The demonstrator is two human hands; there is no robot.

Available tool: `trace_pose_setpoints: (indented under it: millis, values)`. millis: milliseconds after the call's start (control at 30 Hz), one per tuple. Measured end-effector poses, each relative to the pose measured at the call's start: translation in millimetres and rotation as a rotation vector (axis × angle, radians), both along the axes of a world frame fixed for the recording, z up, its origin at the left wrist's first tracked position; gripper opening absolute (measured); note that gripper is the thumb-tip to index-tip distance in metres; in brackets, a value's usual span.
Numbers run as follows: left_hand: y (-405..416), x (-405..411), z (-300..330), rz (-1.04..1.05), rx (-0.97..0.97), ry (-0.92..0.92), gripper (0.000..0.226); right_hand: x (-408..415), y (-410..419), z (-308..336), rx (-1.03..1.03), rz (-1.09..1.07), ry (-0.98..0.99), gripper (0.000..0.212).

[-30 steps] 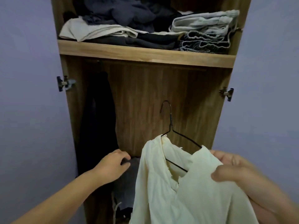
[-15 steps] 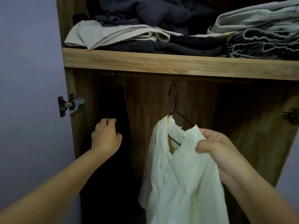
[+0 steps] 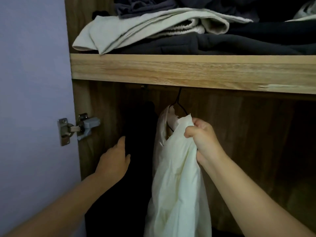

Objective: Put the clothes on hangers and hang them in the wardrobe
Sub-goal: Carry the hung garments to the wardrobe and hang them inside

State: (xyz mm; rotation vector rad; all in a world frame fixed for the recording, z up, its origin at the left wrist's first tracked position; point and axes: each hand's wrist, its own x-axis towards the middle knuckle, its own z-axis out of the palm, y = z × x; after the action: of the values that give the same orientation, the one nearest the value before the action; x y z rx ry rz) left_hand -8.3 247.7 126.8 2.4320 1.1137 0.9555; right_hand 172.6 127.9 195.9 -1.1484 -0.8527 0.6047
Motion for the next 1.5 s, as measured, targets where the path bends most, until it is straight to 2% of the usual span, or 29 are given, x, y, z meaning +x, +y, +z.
trace_pose_setpoints:
  millis: [200,367,600,767,900,1033,1200,1500]
  values:
    - [-0.1,6.9,-6.2,-0.039,0.043,-0.021,0.059,4.2,60.6,-7.1,0.035,0.014,-0.050,0.035]
    - [-3.4,10.1,-5.4,-0.019,0.033,0.007,0.065,-7.3,97.4,-26.4,-0.074,0.054,-0.238,0.028]
    - [-11.2,0.7,-8.5,-0.034,-0.021,0.047,0.065,-23.2,86.4,-50.0,-0.138,0.135,-0.397,0.031]
    - [-27.4,-13.0,-10.6,-0.030,-0.030,0.073,0.059,-34.3,44.3,-69.8,-0.285,0.122,-0.528,0.041]
    - [-49.1,-22.9,-9.2,0.043,0.147,0.061,0.048,-37.6,0.0,-95.1,-0.484,0.101,-0.528,0.046]
    - [-78.7,-19.9,-14.5,-0.087,0.251,0.043,0.035,-39.2,-50.4,-122.2,-0.693,0.013,-0.540,0.040]
    - [-113.4,1.3,-40.0,-0.342,0.176,0.255,0.033,-49.6,-121.2,-142.8,-0.861,0.020,-0.500,0.034]
    - [-200.2,40.5,-89.0,-0.696,0.059,0.648,0.026,-59.7,-267.5,-168.7,-1.288,0.078,-0.654,0.045]
